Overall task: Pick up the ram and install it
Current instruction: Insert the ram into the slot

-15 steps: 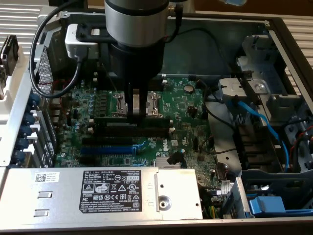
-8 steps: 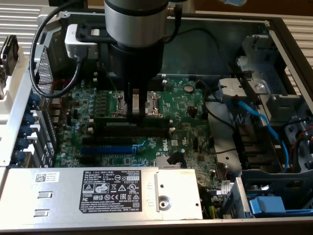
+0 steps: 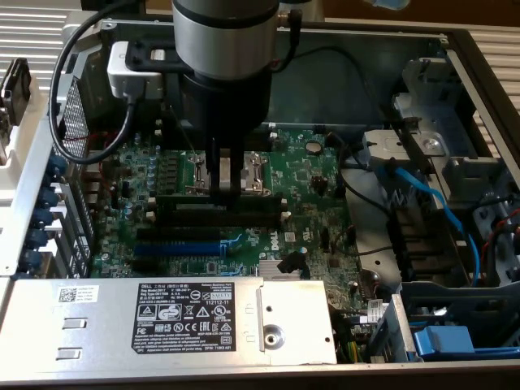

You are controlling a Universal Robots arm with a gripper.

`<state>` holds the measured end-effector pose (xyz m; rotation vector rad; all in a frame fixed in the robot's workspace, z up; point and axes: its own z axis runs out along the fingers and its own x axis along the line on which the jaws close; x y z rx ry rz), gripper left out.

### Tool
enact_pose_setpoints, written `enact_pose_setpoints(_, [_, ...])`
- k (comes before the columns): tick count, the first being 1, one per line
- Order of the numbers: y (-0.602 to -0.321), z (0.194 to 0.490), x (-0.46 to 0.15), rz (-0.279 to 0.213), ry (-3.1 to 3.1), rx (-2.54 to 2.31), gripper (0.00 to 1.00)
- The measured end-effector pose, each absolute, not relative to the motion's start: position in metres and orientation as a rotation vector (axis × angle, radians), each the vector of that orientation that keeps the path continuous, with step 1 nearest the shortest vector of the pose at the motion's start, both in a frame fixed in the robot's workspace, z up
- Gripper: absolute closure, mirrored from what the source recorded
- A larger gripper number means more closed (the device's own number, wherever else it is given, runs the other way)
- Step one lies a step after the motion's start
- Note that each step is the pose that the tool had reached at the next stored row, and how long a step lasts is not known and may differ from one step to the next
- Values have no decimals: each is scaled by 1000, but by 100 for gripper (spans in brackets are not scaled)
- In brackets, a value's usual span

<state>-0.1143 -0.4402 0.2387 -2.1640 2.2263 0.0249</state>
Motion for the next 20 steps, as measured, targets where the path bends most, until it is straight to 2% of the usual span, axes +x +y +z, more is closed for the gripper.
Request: enact_pose_setpoints(20, [-440,237,-115,24,2221,-2170,88])
